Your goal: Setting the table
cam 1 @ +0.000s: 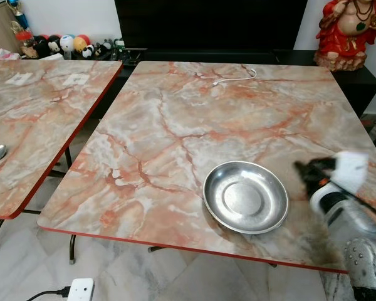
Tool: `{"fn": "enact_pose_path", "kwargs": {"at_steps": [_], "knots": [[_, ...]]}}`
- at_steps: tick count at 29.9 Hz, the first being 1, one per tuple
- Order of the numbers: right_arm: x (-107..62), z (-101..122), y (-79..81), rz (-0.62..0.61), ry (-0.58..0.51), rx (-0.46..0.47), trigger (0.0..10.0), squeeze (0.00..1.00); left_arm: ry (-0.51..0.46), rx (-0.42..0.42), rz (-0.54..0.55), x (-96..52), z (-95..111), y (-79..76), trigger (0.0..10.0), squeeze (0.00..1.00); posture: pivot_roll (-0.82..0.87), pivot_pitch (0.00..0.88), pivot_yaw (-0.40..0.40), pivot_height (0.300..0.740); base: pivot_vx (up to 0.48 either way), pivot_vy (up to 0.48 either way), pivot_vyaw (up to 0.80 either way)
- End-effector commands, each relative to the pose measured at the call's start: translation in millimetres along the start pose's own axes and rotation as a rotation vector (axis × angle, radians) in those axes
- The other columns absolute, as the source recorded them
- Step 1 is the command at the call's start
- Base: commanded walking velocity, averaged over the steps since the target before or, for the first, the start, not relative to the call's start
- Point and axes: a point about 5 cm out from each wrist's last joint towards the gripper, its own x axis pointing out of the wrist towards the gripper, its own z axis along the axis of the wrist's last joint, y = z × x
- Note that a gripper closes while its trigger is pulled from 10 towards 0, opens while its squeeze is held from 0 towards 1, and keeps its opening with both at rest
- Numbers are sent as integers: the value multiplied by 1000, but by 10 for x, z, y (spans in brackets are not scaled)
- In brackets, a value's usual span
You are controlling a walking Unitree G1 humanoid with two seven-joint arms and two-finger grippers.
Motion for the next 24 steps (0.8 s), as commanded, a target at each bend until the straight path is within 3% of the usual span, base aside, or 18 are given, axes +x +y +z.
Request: {"fn": "enact_pose_path", "kwargs": {"at_steps": [1,6,9,12,18,24], "knots": [[-38,-18,25,7,-10,-6,10000,0,15,13,9,-17,-38,54,10000,0,23,31,54,740,0,0,0],[-83,-56,52,-18,-79,-2,10000,0,6,10,19,-38,-22,152,10000,0,20,35,50,740,0,0,0],[-142,-282,138,-42,-87,-145,10000,0,-10,8,38,-47,25,225,10000,0,24,24,23,740,0,0,0],[-142,-346,217,-1,-90,-101,10000,0,-16,8,38,-37,59,216,10000,0,26,21,7,740,0,0,0],[-97,-359,186,-30,-92,-70,10000,0,-20,8,39,-23,85,185,10000,0,23,16,4,740,0,0,0],[-98,-378,201,-68,-121,-41,10000,0,11,5,25,-46,-152,32,10000,0,9,7,10,740,0,0,0]]}}
